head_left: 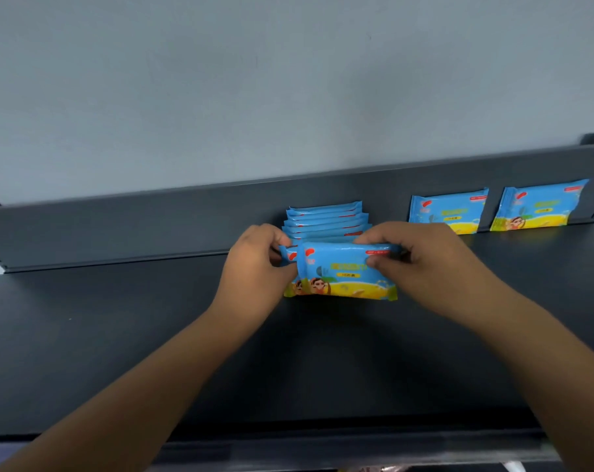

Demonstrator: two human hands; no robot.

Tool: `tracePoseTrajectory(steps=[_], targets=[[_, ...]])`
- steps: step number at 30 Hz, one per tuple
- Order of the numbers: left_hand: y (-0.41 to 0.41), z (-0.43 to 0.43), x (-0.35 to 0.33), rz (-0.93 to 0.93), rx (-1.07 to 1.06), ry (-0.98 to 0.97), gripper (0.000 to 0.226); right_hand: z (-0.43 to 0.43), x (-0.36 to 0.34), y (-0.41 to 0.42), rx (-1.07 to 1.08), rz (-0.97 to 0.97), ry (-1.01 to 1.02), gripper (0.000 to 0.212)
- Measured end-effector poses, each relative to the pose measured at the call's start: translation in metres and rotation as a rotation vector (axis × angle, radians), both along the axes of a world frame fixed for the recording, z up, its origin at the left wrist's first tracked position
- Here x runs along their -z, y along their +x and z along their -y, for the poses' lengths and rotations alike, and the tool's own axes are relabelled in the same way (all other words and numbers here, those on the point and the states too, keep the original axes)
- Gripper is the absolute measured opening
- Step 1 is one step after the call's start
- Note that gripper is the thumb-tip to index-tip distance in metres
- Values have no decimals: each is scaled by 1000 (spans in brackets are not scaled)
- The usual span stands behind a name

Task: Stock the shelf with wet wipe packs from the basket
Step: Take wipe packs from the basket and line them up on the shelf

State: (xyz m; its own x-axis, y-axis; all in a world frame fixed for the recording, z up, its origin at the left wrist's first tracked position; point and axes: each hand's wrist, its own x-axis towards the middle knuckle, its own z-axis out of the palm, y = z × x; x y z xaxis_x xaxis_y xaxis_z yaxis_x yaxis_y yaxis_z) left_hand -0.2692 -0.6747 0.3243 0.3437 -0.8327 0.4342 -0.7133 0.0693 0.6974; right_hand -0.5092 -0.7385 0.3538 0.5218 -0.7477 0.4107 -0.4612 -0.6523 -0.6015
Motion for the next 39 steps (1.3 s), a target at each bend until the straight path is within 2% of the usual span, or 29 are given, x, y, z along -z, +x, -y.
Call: tracePoseTrajectory(steps=[4, 13, 16, 19, 22, 31, 39], targets=[[6, -2, 0, -61, 54, -23, 46, 5, 8, 12, -10, -140, -117, 26], [7, -12, 1, -254, 161, 20, 39, 2, 20, 27, 50, -248, -358, 21], [8, -11, 1, -195, 178, 38, 45, 0, 20, 31, 79, -278, -365, 25], [9, -7, 3, -88, 147, 66, 60, -4, 20, 31, 91, -377, -365, 40], [10, -5, 2, -45, 131, 80, 64, -5, 18, 30, 120, -411, -369, 54], [9, -7, -1, 66, 92, 117, 73, -9, 15, 31, 154, -483, -388, 68], [-4, -14, -1, 173, 90, 110, 100, -9, 15, 30, 135, -506, -332, 88]])
